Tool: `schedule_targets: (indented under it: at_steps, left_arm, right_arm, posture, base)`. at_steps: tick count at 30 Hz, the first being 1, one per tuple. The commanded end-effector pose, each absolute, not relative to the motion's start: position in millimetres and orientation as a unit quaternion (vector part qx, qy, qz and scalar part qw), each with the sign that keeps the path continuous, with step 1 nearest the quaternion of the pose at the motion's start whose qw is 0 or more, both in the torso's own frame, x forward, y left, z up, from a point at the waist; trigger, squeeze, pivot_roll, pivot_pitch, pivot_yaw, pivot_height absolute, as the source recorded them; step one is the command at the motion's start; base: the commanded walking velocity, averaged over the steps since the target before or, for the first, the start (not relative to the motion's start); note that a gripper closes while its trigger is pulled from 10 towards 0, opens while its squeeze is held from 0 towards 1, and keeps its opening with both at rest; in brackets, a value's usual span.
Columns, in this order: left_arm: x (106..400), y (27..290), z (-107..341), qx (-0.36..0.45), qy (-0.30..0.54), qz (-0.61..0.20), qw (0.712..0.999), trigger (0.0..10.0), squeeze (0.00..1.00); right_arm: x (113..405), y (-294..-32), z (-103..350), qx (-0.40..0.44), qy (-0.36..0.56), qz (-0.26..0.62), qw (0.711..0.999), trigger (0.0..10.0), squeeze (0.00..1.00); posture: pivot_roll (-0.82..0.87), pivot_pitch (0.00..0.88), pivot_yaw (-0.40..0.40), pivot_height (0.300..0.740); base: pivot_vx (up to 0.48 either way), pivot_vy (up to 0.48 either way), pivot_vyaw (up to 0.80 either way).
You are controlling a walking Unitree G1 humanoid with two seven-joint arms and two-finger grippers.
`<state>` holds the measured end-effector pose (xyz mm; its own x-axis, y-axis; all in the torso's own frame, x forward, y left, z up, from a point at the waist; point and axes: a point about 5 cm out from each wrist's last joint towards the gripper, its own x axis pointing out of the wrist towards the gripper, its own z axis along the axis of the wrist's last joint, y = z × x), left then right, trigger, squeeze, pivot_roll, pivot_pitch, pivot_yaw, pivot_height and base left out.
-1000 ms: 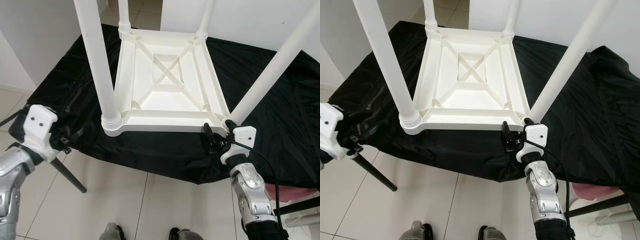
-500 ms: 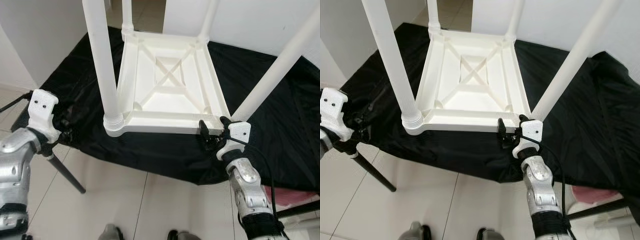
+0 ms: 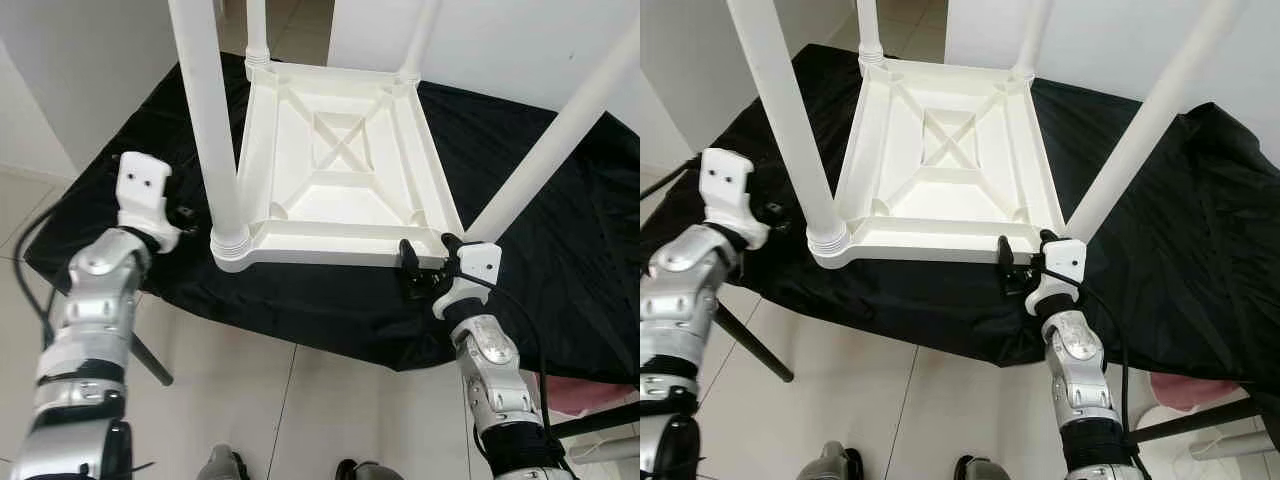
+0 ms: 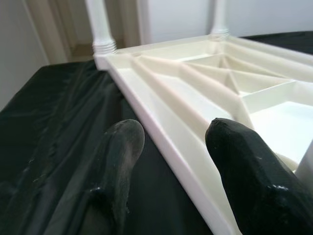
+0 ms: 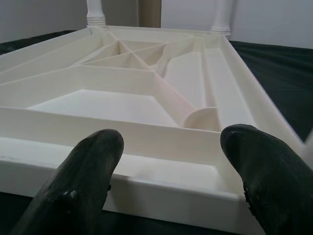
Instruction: Building children table
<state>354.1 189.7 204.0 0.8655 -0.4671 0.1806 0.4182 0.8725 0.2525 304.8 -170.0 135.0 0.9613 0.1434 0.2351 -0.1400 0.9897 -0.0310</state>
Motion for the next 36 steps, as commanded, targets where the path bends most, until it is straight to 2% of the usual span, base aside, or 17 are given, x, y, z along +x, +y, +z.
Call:
schedule_targets:
  at_steps: [1, 11, 14, 16, 20, 22, 23, 26, 27, 36]
  left_arm:
    - [352, 180, 200, 0.119, -0.118, -0.251, 0.953, 10.0, 0.0]
    - [342, 146, 188, 0.097, -0.123, -0.298, 0.942, 10.0, 0.0]
    - [332, 124, 182, 0.07, -0.124, -0.333, 0.932, 10.0, 0.0]
    - [332, 124, 182, 0.07, -0.124, -0.333, 0.932, 10.0, 0.0]
    - [319, 94, 177, 0.04, -0.124, -0.374, 0.918, 10.0, 0.0]
    - [319, 94, 177, 0.04, -0.124, -0.374, 0.918, 10.0, 0.0]
    - [314, 81, 176, 0.028, -0.126, -0.391, 0.911, 10.0, 0.0]
    - [310, 69, 176, 0.016, -0.127, -0.406, 0.905, 10.0, 0.0]
    - [303, 51, 178, 0.003, -0.131, -0.425, 0.896, 10.0, 0.0]
    - [294, 46, 175, 0.006, -0.124, -0.445, 0.887, 10.0, 0.0]
  right_arm:
    - [303, -171, 130, -0.006, -0.112, 0.069, 0.991, 10.0, 0.0]
    - [303, -169, 126, -0.007, -0.103, 0.067, 0.992, 10.0, 0.0]
    - [304, -173, 121, -0.014, -0.091, 0.036, 0.995, 10.0, 0.0]
    - [304, -173, 121, -0.014, -0.091, 0.036, 0.995, 10.0, 0.0]
    - [302, -174, 117, -0.017, -0.083, 0.01, 0.996, 10.0, 0.0]
    - [302, -174, 117, -0.017, -0.083, 0.01, 0.996, 10.0, 0.0]
    - [301, -172, 116, -0.017, -0.083, 0.006, 0.996, 10.0, 0.0]
    - [299, -173, 116, -0.016, -0.085, -0.007, 0.996, 10.0, 0.0]
    - [297, -180, 120, -0.016, -0.103, -0.054, 0.993, 10.0, 0.0]
    - [289, -192, 116, -0.01, -0.105, -0.145, 0.984, 10.0, 0.0]
  posture:
    - [0.01, 0.105, -0.043, 0.74]
    - [0.01, 0.109, -0.054, 0.74]
    - [0.02, 0.11, -0.062, 0.74]
    - [0.02, 0.11, -0.062, 0.74]
    - [0.02, 0.109, -0.062, 0.74]
    - [0.02, 0.109, -0.062, 0.74]
    - [0.02, 0.109, -0.062, 0.74]
    - [0.02, 0.108, -0.057, 0.74]
    - [0.02, 0.105, -0.056, 0.74]
    - [0.01, 0.095, -0.045, 0.74]
  base:
    - [0.0, 0.0, 0.0]
    - [0.0, 0.0, 0.0]
    - [0.0, 0.0, 0.0]
    - [0.0, 0.0, 0.0]
    - [0.0, 0.0, 0.0]
    - [0.0, 0.0, 0.0]
    - [0.0, 0.0, 0.0]
    - [0.0, 0.0, 0.0]
    - [0.0, 0.0, 0.0]
    - [0.0, 0.0, 0.0]
